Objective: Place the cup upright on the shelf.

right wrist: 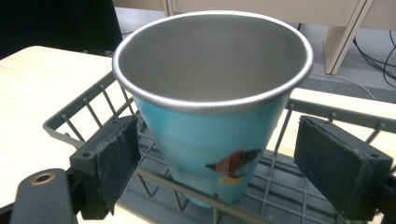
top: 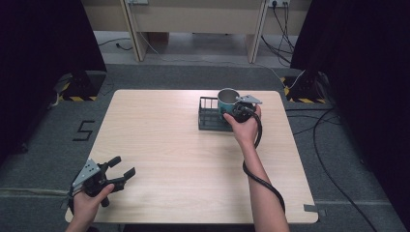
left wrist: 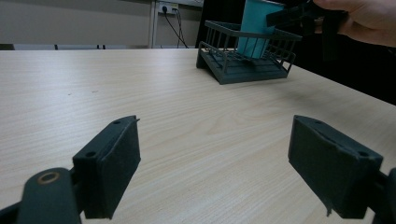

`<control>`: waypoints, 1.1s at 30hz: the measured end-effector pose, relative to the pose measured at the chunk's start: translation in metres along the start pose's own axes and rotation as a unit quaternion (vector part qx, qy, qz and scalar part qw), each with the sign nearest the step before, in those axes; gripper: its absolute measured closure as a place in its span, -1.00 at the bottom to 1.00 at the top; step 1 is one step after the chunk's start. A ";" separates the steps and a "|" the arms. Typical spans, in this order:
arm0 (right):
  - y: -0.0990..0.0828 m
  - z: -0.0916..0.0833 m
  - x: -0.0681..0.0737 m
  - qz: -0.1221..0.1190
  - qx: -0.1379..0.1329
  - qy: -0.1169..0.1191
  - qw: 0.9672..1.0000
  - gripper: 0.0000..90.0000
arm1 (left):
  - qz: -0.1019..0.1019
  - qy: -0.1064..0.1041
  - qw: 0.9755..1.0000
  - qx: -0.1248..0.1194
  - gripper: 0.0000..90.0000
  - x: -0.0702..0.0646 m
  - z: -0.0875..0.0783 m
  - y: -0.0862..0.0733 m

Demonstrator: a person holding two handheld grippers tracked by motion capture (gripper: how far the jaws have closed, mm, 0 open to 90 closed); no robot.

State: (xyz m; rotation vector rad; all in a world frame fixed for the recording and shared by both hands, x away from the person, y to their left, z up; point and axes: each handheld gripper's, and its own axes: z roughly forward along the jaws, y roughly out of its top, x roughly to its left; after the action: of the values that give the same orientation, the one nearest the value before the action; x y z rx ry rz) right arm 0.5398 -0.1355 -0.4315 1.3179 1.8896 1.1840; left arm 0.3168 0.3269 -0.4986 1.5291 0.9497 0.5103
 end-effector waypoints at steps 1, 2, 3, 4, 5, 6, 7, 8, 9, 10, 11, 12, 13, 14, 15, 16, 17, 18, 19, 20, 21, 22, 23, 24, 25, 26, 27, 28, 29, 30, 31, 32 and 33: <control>0.000 -0.001 0.000 0.001 0.001 0.001 1.000 -0.66 | 0.000 0.000 1.000 0.000 -0.64 0.000 0.000 0.000; -0.001 -0.003 -0.001 0.001 0.002 0.001 1.000 -0.66 | 0.000 0.000 1.000 0.000 -0.64 0.000 0.000 0.000; -0.001 -0.004 -0.001 0.003 0.002 0.000 1.000 -0.66 | 0.000 0.000 1.000 0.000 -0.64 0.000 0.000 0.000; -0.002 -0.006 -0.002 0.002 0.001 0.000 1.000 -0.66 | 0.000 0.001 1.000 0.000 -0.64 0.000 0.000 0.000; -0.002 -0.007 -0.002 0.002 0.001 0.000 1.000 -0.66 | 0.000 0.001 1.000 0.000 -0.64 0.000 0.000 0.000; -0.003 -0.009 -0.002 0.001 0.000 0.000 1.000 -0.66 | 0.000 0.001 1.000 0.000 -0.64 0.000 0.000 0.000; -0.003 -0.011 -0.002 0.000 0.000 0.000 1.000 -0.66 | 0.000 0.001 1.000 0.000 -0.64 0.000 0.000 0.000; -0.003 -0.013 -0.002 0.000 0.000 0.000 1.000 -0.66 | 0.000 0.001 1.000 0.000 -0.64 0.000 0.000 0.000; -0.003 -0.015 -0.002 0.000 0.001 0.000 1.000 -0.66 | 0.001 0.001 1.000 0.000 -0.64 0.000 0.000 0.000; -0.004 -0.017 -0.003 -0.001 0.000 0.001 1.000 -0.66 | 0.001 0.001 1.000 0.000 -0.64 0.000 0.000 0.000; -0.004 -0.020 -0.003 0.000 -0.001 0.001 1.000 -0.66 | 0.001 0.001 1.000 0.000 -0.64 0.000 0.000 0.000; -0.004 -0.021 -0.003 0.001 -0.001 0.001 1.000 -0.66 | 0.001 0.001 1.000 0.000 -0.64 0.000 0.000 0.000; -0.005 -0.024 -0.004 0.001 -0.001 0.001 1.000 -0.66 | 0.001 0.001 1.000 0.000 -0.64 0.000 0.000 0.000; -0.006 -0.026 -0.004 0.001 0.001 0.001 1.000 -0.66 | 0.002 0.001 1.000 0.001 -0.64 0.000 0.000 0.000; -0.007 -0.029 -0.005 0.003 0.002 0.002 1.000 -0.66 | 0.002 0.001 1.000 0.001 -0.64 0.000 0.000 0.000; -0.008 -0.031 -0.005 0.003 0.002 0.002 1.000 -0.66 | 0.002 0.001 1.000 0.001 -0.64 0.000 0.000 0.000; -0.009 -0.034 -0.006 0.002 0.001 0.002 1.000 -0.66 | 0.002 0.001 1.000 0.001 -0.64 0.000 0.000 0.000; -0.009 -0.036 -0.006 0.001 0.000 0.003 1.000 -0.66 | 0.002 0.001 1.000 0.001 -0.64 -0.001 0.000 0.000; -0.010 -0.038 -0.007 0.002 0.000 0.003 1.000 -0.66 | 0.002 0.001 1.000 0.001 -0.64 -0.001 0.000 0.000; -0.011 -0.040 -0.007 0.001 -0.001 0.003 1.000 -0.66 | 0.003 0.001 1.000 0.001 -0.64 -0.001 0.000 0.000; -0.012 -0.042 -0.008 0.002 -0.003 0.003 1.000 -0.66 | 0.003 0.001 1.000 0.001 -0.64 -0.001 0.000 0.000; -0.014 -0.045 -0.009 0.003 -0.006 0.002 1.000 -0.66 | 0.003 0.002 1.000 0.001 -0.64 -0.001 0.000 0.000; -0.015 -0.046 -0.009 0.003 -0.008 0.001 1.000 -0.66 | 0.003 0.002 1.000 0.001 -0.64 -0.001 0.000 0.000; -0.016 -0.048 -0.010 0.004 -0.009 0.001 1.000 -0.66 | 0.003 0.002 1.000 0.002 -0.64 -0.001 0.000 0.000; -0.017 -0.050 -0.011 0.004 -0.009 0.002 1.000 -0.66 | 0.003 0.002 1.000 0.002 -0.64 -0.001 0.000 0.000; -0.018 -0.051 -0.011 0.004 -0.010 0.003 1.000 -0.66 | 0.003 0.002 1.000 0.002 -0.64 -0.001 0.000 0.000; -0.020 -0.053 -0.012 0.006 -0.009 0.003 1.000 -0.66 | 0.003 0.002 1.000 0.002 -0.64 -0.001 0.000 0.000; -0.021 -0.054 -0.012 0.006 -0.009 0.003 1.000 -0.66 | 0.003 0.002 1.000 0.003 -0.64 -0.001 0.000 0.000; -0.023 -0.056 -0.013 0.007 -0.009 0.004 1.000 -0.66 | 0.004 0.002 1.000 0.002 -0.64 -0.001 0.000 -0.001; -0.024 -0.057 -0.014 0.006 -0.009 0.004 1.000 -0.66 | 0.004 0.002 1.000 0.002 -0.64 -0.001 0.000 -0.001; -0.026 -0.058 -0.014 0.008 -0.009 0.005 1.000 -0.66 | 0.004 0.003 1.000 0.003 -0.64 0.000 0.000 -0.001; -0.028 -0.060 -0.014 0.006 -0.009 0.005 1.000 -0.66 | 0.004 0.003 1.000 0.003 -0.64 0.000 0.000 -0.001; -0.029 -0.062 -0.015 0.006 -0.008 0.005 1.000 -0.66 | 0.004 0.003 1.000 0.003 -0.64 0.000 0.000 -0.001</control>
State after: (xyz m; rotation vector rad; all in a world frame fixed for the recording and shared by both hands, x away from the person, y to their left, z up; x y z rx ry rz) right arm 0.4823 -0.1747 -0.4293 1.3194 1.8779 1.2121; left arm 0.3167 0.3265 -0.4992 1.5384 0.9509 0.5182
